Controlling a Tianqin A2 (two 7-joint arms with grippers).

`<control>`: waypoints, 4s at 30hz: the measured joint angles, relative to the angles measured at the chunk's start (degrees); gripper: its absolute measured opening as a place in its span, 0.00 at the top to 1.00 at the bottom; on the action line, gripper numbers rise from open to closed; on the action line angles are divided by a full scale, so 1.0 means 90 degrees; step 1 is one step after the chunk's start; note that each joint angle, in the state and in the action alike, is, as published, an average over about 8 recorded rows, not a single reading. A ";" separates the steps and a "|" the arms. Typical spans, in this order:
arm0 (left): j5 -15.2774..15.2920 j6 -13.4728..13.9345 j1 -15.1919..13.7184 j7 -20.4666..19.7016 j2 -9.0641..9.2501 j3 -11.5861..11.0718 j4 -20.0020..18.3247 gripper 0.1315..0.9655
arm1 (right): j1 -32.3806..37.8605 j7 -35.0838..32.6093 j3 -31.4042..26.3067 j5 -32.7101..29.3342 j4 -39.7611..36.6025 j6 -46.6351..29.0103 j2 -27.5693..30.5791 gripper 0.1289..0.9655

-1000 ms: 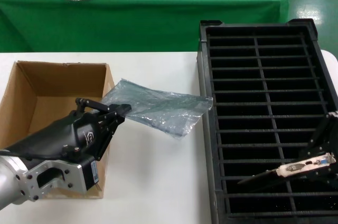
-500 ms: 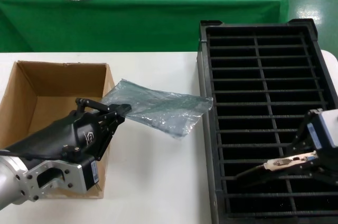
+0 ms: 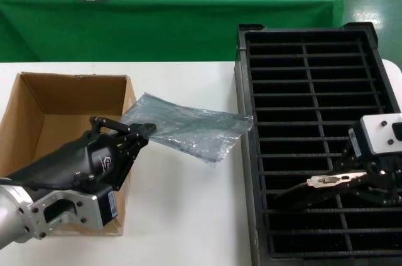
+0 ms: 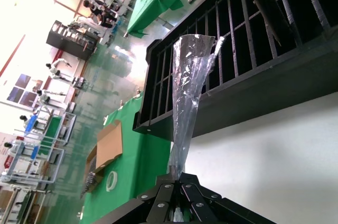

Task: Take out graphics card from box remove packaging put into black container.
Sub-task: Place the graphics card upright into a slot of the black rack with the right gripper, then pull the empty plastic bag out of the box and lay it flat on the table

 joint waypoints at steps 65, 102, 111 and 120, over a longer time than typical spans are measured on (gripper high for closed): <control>0.0000 0.0000 0.0000 0.0000 0.0000 0.0000 0.0000 0.99 | -0.0758 -0.0364 0.0646 -0.1263 0.0217 0.0591 -0.0002 0.59; 0.2874 0.3243 -0.0945 -0.7402 0.4369 -0.1481 0.1297 0.99 | -0.0842 -0.0349 0.0700 -0.1353 0.0296 0.0672 0.0051 0.01; 0.2995 0.2735 -0.0994 -0.8236 0.4449 -0.1482 0.1779 0.98 | -0.0842 -0.0349 0.0700 -0.1353 0.0296 0.0672 0.0051 0.00; 0.2696 0.2712 -0.1108 -0.7935 0.4242 -0.1320 0.1818 0.94 | -0.0842 -0.0349 0.0700 -0.1353 0.0296 0.0672 0.0051 0.00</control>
